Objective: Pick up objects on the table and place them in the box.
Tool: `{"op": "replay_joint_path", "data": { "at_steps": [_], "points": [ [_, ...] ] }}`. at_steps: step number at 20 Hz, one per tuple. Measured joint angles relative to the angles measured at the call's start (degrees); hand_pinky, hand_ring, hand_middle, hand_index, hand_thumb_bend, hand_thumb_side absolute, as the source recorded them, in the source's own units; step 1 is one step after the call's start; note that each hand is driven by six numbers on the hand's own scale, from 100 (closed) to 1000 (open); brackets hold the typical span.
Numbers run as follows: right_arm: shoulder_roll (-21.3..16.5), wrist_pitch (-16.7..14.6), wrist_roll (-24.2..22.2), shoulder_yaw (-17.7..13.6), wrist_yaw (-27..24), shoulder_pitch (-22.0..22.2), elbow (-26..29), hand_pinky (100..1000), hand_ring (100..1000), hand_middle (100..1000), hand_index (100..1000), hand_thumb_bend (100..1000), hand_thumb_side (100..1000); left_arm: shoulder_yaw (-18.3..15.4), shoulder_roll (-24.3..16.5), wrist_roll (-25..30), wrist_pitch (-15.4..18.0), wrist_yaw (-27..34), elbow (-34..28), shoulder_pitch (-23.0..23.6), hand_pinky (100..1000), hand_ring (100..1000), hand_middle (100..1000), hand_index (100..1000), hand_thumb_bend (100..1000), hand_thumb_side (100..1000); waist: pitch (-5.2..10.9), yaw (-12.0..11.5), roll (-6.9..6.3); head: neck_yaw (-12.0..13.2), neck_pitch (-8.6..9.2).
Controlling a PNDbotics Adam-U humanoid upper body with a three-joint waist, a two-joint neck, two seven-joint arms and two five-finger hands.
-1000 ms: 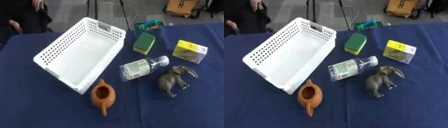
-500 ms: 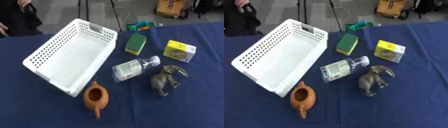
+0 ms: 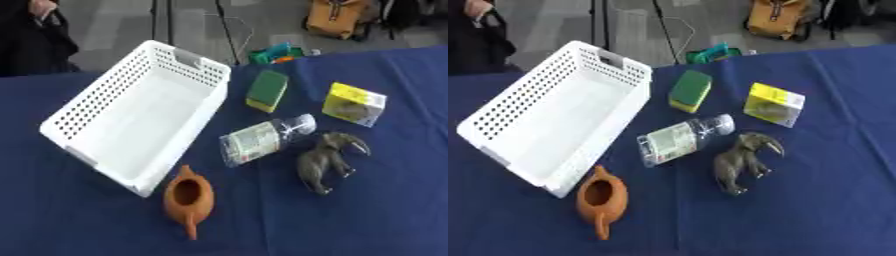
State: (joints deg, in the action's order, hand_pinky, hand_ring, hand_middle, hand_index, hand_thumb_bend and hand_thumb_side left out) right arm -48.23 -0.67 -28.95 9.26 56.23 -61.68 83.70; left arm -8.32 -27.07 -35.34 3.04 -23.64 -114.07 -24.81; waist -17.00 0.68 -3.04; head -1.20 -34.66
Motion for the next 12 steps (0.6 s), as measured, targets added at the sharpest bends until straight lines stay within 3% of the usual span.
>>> {"op": "replay_joint_path", "data": {
  "at_steps": [6, 12],
  "points": [
    [3.81, -6.34, -8.94, 2.58, 5.78, -5.37, -9.32, 1000, 986, 935, 993, 219, 724, 0.24, 0.0, 0.58, 0.01, 0.33, 0.0, -0.38, 848, 940, 927, 895, 100, 1000, 0.01, -0.13, 0.41, -0.56, 0.11],
    [7.38, -8.44, -10.74, 3.69, 11.29, -6.5, -14.89, 1000, 980, 937, 985, 221, 700, 0.38, 0.24, 1.09, 0.05, 0.57, 0.0, -0.79, 846, 938, 923, 891, 100, 1000, 0.0, -0.82, 0.34, -1.39, 1.0]
  ]
}}
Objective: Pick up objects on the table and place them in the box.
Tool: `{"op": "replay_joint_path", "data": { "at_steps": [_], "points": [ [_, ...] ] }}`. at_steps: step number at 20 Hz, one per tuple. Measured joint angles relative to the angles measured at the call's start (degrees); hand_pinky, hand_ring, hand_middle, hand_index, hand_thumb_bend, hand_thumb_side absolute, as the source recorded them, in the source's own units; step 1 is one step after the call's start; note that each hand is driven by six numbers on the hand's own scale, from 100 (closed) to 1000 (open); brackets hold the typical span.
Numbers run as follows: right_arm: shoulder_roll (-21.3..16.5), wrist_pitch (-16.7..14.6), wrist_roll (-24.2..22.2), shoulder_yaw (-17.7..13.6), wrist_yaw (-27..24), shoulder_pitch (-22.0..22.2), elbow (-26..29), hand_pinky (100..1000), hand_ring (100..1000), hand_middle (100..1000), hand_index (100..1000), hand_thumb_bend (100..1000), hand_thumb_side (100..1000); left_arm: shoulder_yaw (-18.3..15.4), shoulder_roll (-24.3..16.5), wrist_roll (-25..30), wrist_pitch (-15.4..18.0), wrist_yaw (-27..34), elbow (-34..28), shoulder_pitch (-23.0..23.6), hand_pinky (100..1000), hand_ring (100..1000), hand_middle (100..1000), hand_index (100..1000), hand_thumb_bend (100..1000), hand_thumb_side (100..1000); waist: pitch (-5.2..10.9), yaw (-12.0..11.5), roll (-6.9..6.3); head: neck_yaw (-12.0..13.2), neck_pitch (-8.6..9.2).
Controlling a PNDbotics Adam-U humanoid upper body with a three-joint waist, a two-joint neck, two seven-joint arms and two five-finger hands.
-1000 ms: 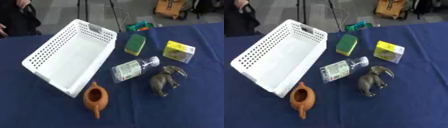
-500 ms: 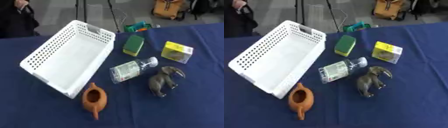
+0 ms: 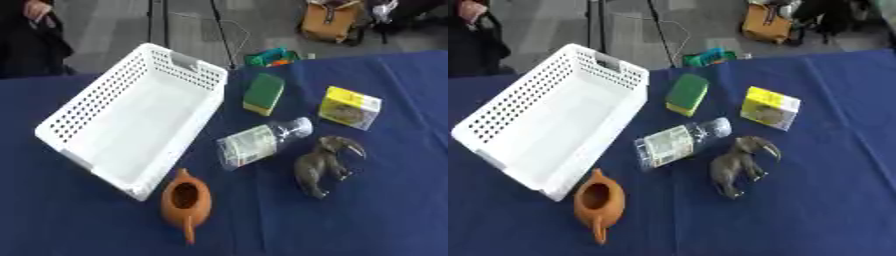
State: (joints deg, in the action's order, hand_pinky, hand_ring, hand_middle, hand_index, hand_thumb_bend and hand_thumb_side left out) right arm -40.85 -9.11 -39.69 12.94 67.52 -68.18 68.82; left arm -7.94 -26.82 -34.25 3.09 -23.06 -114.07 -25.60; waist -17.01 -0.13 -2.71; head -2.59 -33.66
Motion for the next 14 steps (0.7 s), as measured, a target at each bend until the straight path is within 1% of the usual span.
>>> {"op": "replay_joint_path", "data": {
  "at_steps": [3, 7, 10, 11, 14],
  "points": [
    [1.42, -0.06, 0.85, 0.12, 2.13, -0.38, -2.4, 1000, 981, 941, 981, 235, 690, 0.19, 0.28, 0.16, 0.12, 0.21, 0.0, -0.15, 845, 938, 920, 888, 100, 1000, -0.05, -0.43, -0.03, -0.33, 0.08],
    [3.4, -0.02, 1.86, 0.13, 4.54, -0.53, -5.83, 1000, 992, 955, 989, 265, 679, 0.34, 0.53, 0.38, 0.08, 0.42, 0.0, -0.58, 843, 936, 916, 885, 100, 1000, -0.56, -0.98, -0.1, -0.82, 0.75],
    [4.56, -0.18, 1.93, 0.13, 5.7, -0.56, -7.98, 1000, 994, 957, 992, 270, 676, 0.35, 0.76, 0.5, 0.06, 0.45, 0.0, -0.62, 843, 936, 916, 885, 100, 1000, -0.76, -1.07, -0.19, -1.05, 1.07],
    [4.76, -0.26, 1.88, 0.12, 5.92, -0.56, -8.37, 1000, 1000, 997, 1000, 313, 647, 0.35, 0.76, 0.51, 0.06, 0.45, 0.0, -0.63, 842, 935, 914, 883, 100, 1000, -0.76, -1.08, -0.2, -1.09, 1.08],
    [4.84, -0.7, 0.33, 0.11, 5.99, 0.18, -9.3, 1000, 1000, 1000, 1000, 342, 650, 0.35, 0.76, 0.53, 0.05, 0.45, 0.0, -0.64, 841, 935, 911, 881, 100, 1000, -0.86, -1.11, -0.13, -1.09, 1.09]
  ]
}}
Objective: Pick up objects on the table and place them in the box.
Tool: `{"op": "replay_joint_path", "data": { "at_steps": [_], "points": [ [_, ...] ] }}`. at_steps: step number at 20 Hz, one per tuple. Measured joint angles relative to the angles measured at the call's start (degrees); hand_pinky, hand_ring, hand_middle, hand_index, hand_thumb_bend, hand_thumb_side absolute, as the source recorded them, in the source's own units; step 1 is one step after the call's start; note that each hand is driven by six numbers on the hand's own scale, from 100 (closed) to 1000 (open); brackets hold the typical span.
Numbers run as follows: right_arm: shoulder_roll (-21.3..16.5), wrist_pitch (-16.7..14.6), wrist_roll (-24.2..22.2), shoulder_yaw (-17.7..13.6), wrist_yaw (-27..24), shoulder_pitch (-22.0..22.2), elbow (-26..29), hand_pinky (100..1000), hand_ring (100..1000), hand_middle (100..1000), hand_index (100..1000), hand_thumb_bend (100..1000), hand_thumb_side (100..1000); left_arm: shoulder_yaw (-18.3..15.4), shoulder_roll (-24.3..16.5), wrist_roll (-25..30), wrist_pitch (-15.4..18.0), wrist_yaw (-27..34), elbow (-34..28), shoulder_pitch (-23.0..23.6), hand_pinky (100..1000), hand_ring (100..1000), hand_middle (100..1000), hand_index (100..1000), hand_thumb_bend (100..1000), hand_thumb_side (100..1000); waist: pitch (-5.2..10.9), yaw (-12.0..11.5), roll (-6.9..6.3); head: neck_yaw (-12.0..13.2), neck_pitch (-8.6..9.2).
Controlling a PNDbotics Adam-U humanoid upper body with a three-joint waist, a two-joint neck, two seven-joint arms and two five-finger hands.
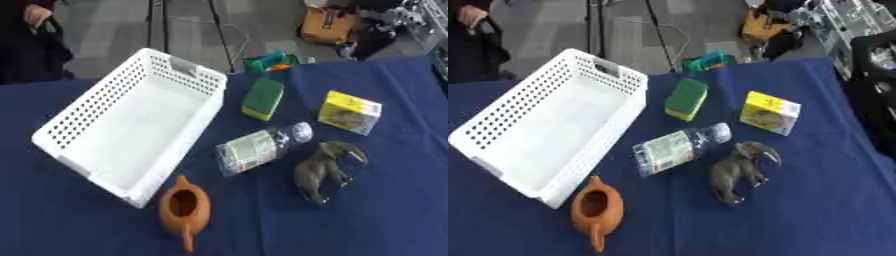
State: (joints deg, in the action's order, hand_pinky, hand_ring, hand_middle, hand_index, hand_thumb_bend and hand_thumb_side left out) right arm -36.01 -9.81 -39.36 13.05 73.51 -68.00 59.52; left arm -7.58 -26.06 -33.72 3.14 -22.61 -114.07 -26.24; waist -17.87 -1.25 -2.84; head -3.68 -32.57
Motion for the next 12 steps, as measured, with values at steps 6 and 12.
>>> {"op": "replay_joint_path", "data": {
  "at_steps": [6, 12],
  "points": [
    [-0.03, 0.64, -4.36, -0.16, -2.28, 2.11, -0.03, 1000, 1000, 1000, 1000, 355, 622, 0.0, 0.29, 0.1, -0.11, 0.0, 0.0, 0.0, 841, 934, 906, 877, 100, 1000, -0.11, -0.13, -0.03, 0.13, 0.42],
    [-1.0, 2.21, -6.0, -0.21, -4.6, 4.43, 1.83, 1000, 985, 980, 1000, 313, 554, -0.02, 0.45, 0.12, -0.36, -0.01, 0.0, 0.01, 839, 938, 897, 871, 100, 1000, -0.11, -0.05, -0.19, 0.46, 0.44]
  ]
}}
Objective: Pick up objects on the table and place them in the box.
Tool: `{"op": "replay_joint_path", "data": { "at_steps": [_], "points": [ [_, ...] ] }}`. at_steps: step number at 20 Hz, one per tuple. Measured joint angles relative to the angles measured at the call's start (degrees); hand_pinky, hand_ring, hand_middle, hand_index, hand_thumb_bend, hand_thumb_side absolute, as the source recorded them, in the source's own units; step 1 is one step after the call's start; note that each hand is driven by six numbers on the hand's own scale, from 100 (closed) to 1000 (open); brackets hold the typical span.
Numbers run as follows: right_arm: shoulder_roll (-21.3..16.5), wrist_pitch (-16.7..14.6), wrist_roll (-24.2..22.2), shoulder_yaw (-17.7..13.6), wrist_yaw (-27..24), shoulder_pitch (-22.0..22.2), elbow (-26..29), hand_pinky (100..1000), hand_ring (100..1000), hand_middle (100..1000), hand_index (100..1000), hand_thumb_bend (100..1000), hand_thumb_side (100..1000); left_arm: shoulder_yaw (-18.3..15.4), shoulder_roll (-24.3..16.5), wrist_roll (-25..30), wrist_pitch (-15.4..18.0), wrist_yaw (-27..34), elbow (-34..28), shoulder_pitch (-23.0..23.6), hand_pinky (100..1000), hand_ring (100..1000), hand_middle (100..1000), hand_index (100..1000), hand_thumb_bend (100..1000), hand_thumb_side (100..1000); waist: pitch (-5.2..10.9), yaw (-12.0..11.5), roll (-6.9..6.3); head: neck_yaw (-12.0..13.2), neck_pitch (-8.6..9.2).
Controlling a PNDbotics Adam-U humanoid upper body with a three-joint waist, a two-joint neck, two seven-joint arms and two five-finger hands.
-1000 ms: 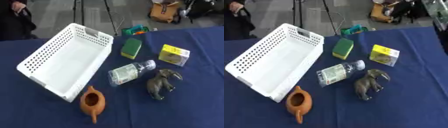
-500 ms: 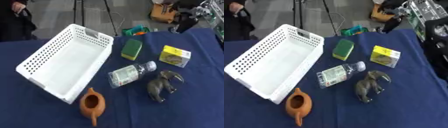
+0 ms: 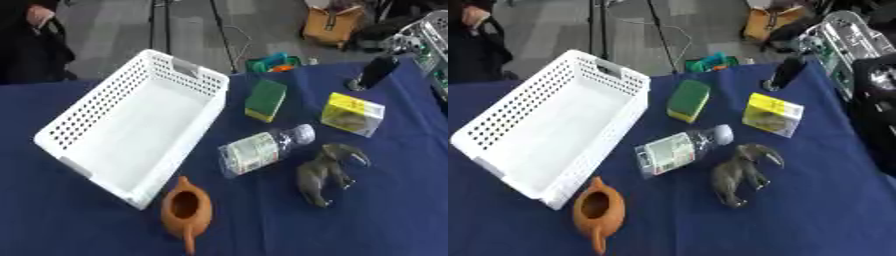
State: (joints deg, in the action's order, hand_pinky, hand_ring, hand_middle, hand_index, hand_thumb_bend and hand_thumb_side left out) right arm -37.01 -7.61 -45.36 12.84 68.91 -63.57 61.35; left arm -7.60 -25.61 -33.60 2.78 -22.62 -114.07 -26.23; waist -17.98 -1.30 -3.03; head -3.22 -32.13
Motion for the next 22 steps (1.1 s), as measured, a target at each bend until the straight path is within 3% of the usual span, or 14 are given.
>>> {"op": "replay_joint_path", "data": {
  "at_steps": [9, 15, 16, 22],
  "points": [
    [-4.54, 10.11, 0.32, 0.58, -8.46, 7.04, 12.12, 1000, 1000, 1000, 1000, 385, 579, -0.04, 0.01, -0.27, -0.32, -0.06, 0.0, 0.03, 838, 934, 886, 867, 100, 1000, 0.0, 0.28, 0.14, 0.3, 0.04],
    [-5.77, 11.57, -1.53, 0.57, -10.88, 8.49, 13.55, 1000, 1000, 1000, 1000, 400, 615, -0.05, 0.02, -0.31, -0.45, -0.06, 0.0, 0.14, 836, 931, 876, 864, 100, 1000, 0.0, 0.52, 0.1, 0.33, 0.08],
    [-5.77, 11.71, -1.46, 0.56, -11.17, 8.74, 13.6, 1000, 1000, 984, 1000, 364, 519, -0.05, 0.02, -0.31, -0.5, -0.06, 0.0, 0.16, 835, 930, 872, 863, 100, 1000, 0.0, 0.54, 0.09, 0.33, 0.15],
    [-6.08, 12.87, 0.28, 0.6, -11.31, 11.49, 15.33, 1000, 1000, 997, 1000, 384, 563, -0.07, 0.06, -0.3, -0.78, -0.06, 0.0, 0.33, 835, 928, 867, 861, 100, 1000, 0.0, 0.61, -0.08, 0.32, 0.5]
  ]
}}
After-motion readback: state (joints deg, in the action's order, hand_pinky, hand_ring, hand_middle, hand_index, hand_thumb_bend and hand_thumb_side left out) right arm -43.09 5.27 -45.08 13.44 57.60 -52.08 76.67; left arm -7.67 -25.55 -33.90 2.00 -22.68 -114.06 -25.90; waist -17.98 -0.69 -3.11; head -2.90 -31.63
